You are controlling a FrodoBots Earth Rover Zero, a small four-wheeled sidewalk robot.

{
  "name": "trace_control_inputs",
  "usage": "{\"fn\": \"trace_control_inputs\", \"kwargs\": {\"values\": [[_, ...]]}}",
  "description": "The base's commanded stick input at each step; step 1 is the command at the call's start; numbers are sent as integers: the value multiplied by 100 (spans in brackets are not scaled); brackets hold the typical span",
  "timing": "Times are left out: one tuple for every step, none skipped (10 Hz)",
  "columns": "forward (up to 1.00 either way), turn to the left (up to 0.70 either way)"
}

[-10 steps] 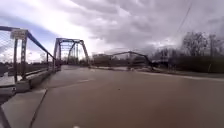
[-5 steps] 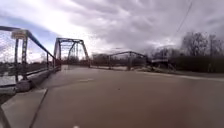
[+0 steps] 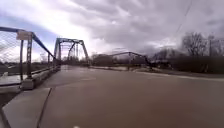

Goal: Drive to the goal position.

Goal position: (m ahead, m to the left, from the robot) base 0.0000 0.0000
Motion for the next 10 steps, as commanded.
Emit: {"fn": "trace_control_inputs", "kwargs": {"values": [[-45, 0], [-44, 0], [-26, 0], [0, 0], [0, 0], [0, 0], [0, 0], [0, 0], [0, 0], [0, 0]]}}
